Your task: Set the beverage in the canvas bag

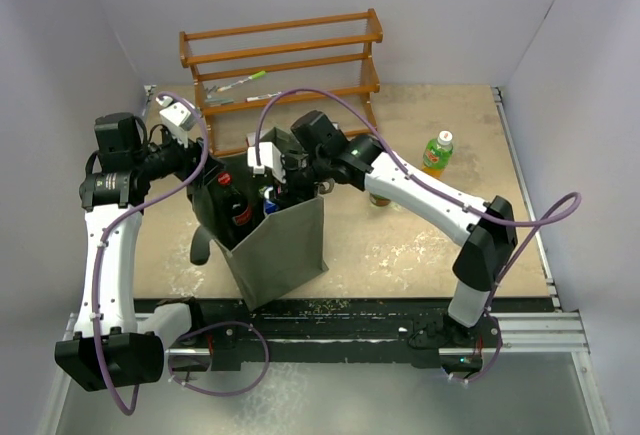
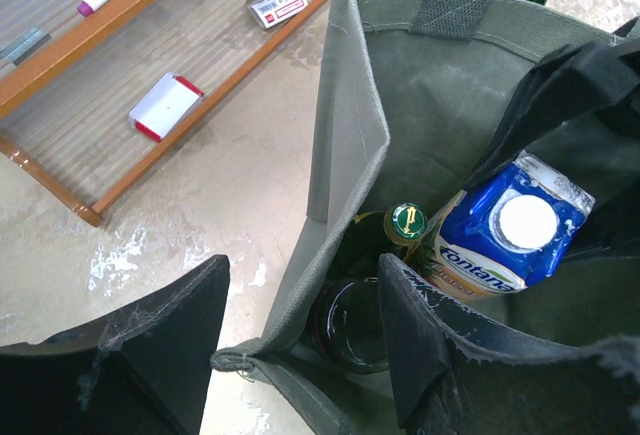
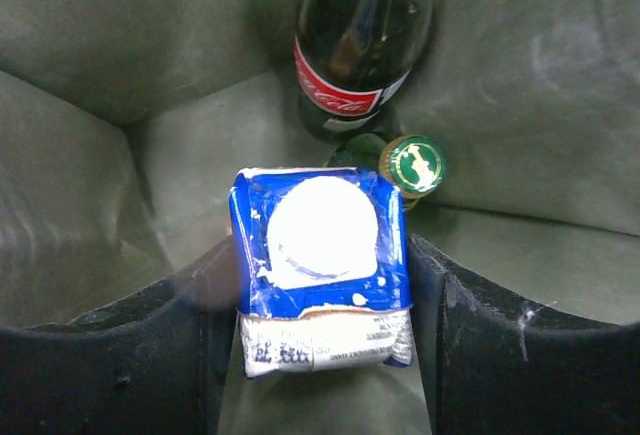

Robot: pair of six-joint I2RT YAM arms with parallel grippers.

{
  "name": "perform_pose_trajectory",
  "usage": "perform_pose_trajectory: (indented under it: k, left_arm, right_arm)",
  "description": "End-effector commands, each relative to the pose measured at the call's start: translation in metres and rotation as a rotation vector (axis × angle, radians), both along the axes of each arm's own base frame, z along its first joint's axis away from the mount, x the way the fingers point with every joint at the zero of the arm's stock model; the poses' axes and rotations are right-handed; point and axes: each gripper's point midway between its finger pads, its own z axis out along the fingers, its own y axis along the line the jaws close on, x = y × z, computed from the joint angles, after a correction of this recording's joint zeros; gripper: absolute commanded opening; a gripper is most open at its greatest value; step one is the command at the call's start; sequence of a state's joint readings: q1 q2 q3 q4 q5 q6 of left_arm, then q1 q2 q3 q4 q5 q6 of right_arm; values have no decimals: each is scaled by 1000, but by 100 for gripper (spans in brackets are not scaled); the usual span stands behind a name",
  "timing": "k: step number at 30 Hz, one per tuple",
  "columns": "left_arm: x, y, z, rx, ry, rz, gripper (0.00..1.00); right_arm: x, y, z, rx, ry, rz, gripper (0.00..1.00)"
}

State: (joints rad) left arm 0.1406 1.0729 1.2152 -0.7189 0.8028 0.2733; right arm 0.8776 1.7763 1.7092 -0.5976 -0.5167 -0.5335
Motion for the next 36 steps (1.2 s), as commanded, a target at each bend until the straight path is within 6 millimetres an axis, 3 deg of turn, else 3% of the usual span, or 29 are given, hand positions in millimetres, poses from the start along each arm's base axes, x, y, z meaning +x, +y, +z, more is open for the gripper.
perform_pose_trajectory:
  k: [1,15,24,31,36]
  left_arm:
    - [-4,-3,8,10,-48,-22,64]
    - [-4,-2,11,16,-57,-16,65]
    - [-5,-2,13,18,-63,-16,65]
    - [-6,-2,15,21,-66,-14,65]
    - [-7,-3,17,16,-70,-12,66]
  right_arm:
    - [27,-3,77,153,-220,-50,67]
    - [19,-8,97,205,-249,-43,85]
    - [16,-10,109,233,-258,-46,90]
    - [6,-11,141,319,-259,-48,93]
    - [-2,-17,183,407,-263,-74,94]
